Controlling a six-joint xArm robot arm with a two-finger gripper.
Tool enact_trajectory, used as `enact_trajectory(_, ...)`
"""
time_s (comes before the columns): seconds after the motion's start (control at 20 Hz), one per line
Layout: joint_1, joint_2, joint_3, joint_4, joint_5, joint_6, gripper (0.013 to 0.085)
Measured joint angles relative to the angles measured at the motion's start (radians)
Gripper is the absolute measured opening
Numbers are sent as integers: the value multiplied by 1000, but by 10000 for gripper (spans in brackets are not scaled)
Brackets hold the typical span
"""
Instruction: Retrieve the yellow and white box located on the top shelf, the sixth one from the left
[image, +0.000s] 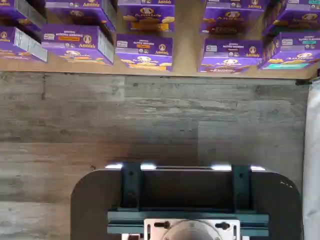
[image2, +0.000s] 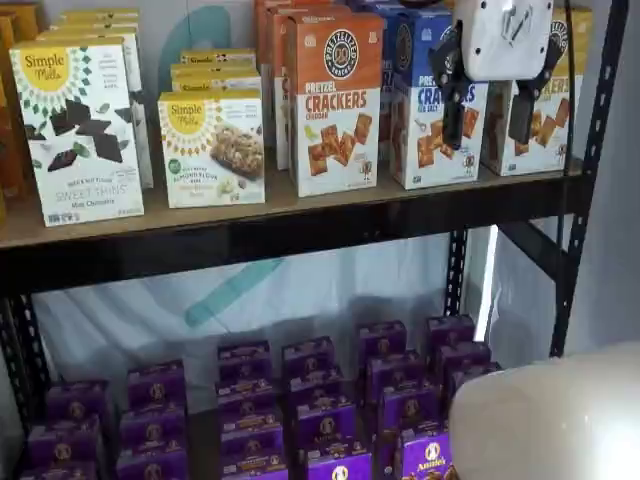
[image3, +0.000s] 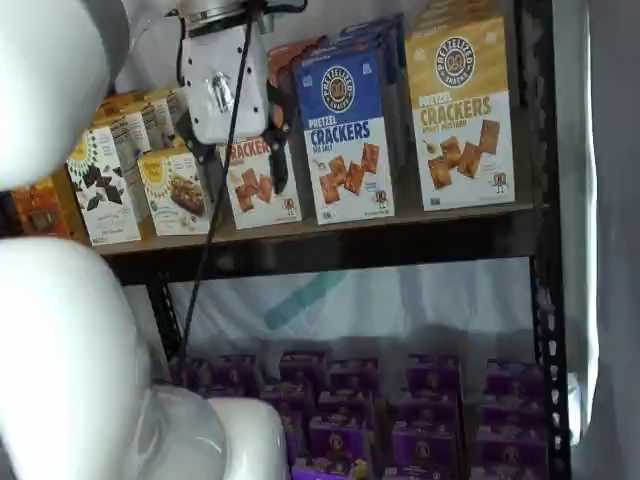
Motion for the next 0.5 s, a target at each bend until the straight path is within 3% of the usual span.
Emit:
enact_trajectory(0.1,-63,-10,10,67,-13,-32,850)
enact_trajectory(0.2,-82,-15,14,91,-20,-44,850)
enact_trajectory(0.4,-74,-16,17,75,-29,-45,850)
enact_trajectory(0.5,-51,-21,22,32,-46,-41,850)
